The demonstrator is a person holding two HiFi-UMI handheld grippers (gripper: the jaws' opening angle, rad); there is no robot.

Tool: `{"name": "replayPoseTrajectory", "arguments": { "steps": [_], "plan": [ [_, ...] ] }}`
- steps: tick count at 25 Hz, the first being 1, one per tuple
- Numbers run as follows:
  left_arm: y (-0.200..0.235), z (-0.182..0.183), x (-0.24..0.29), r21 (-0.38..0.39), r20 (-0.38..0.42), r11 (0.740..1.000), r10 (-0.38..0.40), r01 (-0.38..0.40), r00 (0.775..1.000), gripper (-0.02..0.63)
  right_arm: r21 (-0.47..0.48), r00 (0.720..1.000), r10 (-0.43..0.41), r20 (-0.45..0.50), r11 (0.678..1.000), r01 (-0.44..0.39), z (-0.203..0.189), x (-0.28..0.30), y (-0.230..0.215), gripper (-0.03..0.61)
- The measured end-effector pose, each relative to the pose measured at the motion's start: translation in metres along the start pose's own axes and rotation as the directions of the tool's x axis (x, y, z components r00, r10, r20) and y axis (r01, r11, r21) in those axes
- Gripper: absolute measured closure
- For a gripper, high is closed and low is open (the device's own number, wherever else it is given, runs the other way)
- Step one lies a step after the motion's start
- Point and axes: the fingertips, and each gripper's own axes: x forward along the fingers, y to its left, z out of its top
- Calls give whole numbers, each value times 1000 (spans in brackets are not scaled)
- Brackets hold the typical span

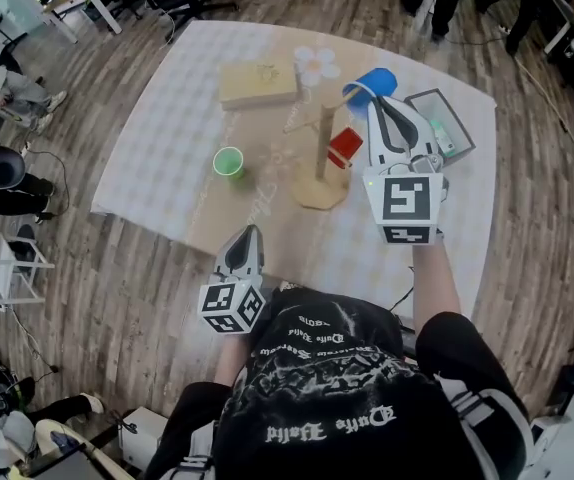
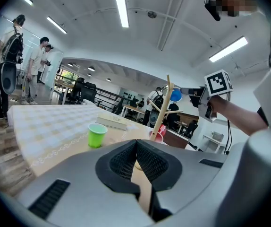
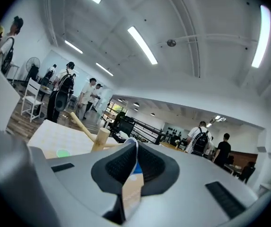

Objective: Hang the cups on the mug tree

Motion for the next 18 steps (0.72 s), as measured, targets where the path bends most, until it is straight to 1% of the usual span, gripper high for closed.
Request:
{"name": "replayPoseTrajectory", "arguments": {
  "steps": [2,5,11,15,18],
  "plan": [
    [0,-2,0,0,1,1000,0,0,1000,594,-35,1000,1,1,999,-1,-2,-1,5,555],
    [0,-3,1,0,1,1000,4,-4,1000,594,-53,1000,15,1,998,-15,-4,-1,12,555],
    [0,-6,-2,-5,0,1000,13,-13,1000,594,-118,999,37,-13,992,-39,-9,-4,28,555],
    [1,-5,-3,-7,3,1000,22,-22,1000,594,-142,999,48,-20,989,-50,-11,-5,35,555],
    [0,-5,-3,-6,3,1000,26,-26,1000,594,-143,998,62,-27,988,-66,-13,-5,39,555]
  ]
}}
